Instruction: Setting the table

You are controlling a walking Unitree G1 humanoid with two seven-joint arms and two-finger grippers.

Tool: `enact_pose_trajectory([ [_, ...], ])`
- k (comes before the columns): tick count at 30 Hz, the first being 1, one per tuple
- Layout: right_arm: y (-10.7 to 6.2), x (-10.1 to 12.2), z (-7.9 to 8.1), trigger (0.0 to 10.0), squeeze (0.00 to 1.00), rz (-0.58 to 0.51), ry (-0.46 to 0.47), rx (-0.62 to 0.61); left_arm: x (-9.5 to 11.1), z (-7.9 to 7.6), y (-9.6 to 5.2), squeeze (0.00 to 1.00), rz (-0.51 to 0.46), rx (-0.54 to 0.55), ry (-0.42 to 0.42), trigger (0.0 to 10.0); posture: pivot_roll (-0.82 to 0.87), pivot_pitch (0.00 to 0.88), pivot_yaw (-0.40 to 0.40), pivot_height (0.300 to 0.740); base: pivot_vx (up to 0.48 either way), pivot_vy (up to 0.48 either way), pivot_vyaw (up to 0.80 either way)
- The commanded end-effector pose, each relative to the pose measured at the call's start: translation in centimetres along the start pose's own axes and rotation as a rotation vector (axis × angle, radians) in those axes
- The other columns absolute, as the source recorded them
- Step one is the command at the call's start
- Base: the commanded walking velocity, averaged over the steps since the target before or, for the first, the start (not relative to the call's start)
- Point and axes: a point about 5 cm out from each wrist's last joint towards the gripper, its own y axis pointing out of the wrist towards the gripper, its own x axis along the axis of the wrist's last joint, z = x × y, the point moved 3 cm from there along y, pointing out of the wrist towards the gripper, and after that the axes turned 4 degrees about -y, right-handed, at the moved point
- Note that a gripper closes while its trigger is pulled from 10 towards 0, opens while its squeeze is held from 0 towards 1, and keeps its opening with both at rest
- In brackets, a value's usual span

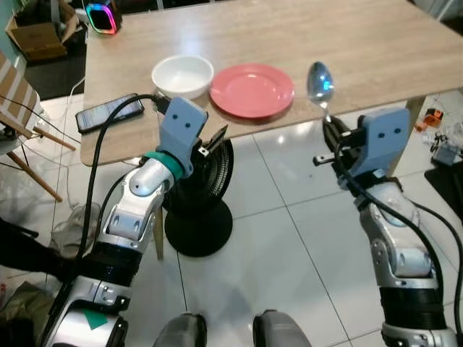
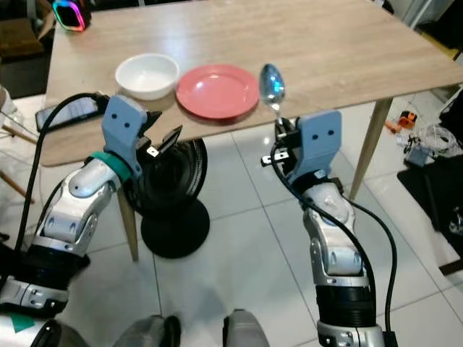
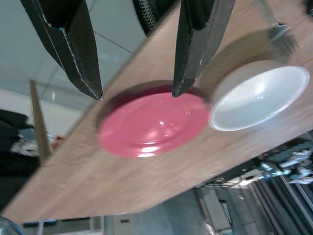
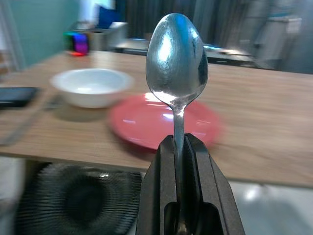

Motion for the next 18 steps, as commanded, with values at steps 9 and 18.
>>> enact_pose_trajectory([
  [9, 0.7, 0.4, 3.0, 10.0, 0.00, -0.007, 0.081, 0.055, -0.3, -0.2, -0.1, 0.00, 0.010, 0.016, -0.013, 10.0, -0.10, 0.012, 0.082, 0.740, 0.330, 0.000, 0.00],
  [18, 1.5, 0.1, 3.1, 10.0, 0.00, 0.009, 0.106, -0.010, -0.3, -0.4, -0.1, 0.00, 0.008, 0.020, -0.019, 10.0, -0.09, 0.010, 0.077, 0.740, 0.301, 0.000, 0.00],
])
